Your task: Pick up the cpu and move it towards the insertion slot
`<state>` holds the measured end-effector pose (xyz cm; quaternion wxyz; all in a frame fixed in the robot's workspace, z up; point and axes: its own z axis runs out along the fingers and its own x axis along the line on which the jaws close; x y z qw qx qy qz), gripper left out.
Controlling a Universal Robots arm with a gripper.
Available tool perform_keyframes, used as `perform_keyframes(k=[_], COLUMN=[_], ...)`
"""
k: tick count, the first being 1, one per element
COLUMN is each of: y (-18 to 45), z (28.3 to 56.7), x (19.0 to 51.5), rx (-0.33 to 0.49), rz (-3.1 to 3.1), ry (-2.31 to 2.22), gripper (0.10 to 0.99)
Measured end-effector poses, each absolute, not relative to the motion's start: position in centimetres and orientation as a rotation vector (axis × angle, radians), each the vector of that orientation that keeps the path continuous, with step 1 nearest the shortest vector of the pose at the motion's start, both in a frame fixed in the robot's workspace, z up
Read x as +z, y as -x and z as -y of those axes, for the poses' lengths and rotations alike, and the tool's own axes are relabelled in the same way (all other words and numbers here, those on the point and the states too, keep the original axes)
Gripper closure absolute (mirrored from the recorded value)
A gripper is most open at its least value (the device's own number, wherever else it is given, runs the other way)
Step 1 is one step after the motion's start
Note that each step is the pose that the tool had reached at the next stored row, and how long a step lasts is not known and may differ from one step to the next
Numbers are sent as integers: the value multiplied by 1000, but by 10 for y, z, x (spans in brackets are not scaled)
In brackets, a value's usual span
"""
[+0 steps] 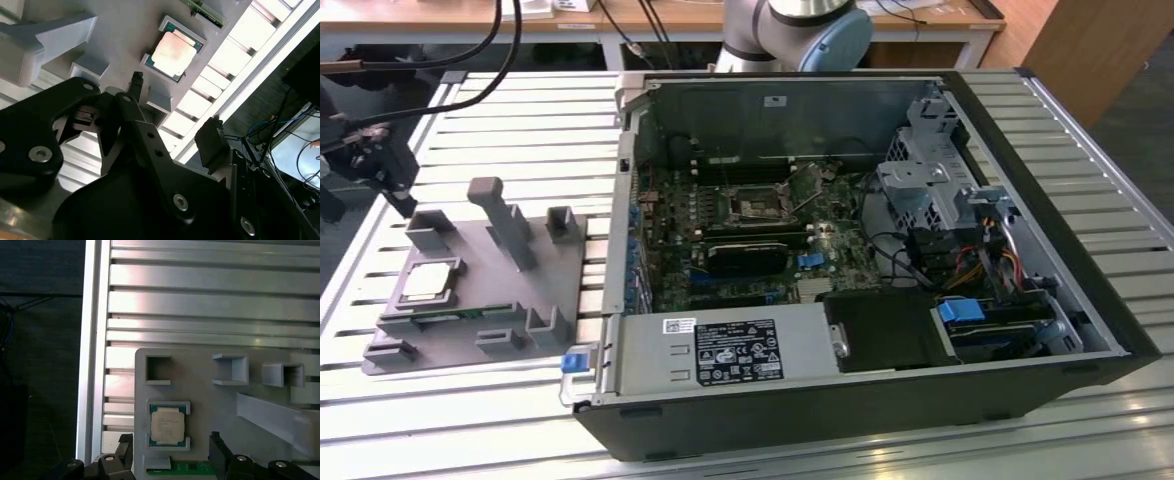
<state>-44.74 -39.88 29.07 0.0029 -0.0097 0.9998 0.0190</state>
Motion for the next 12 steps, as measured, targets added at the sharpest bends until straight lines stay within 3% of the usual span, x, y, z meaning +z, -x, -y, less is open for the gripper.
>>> perform_keyframes(k=[1,2,12], y=[448,448,449], z=[399,399,399], x=[290,289,281], rx=[60,60,60], rz=[-3135,-3135,-3135], ry=[30,30,30], gripper=[388,325,325])
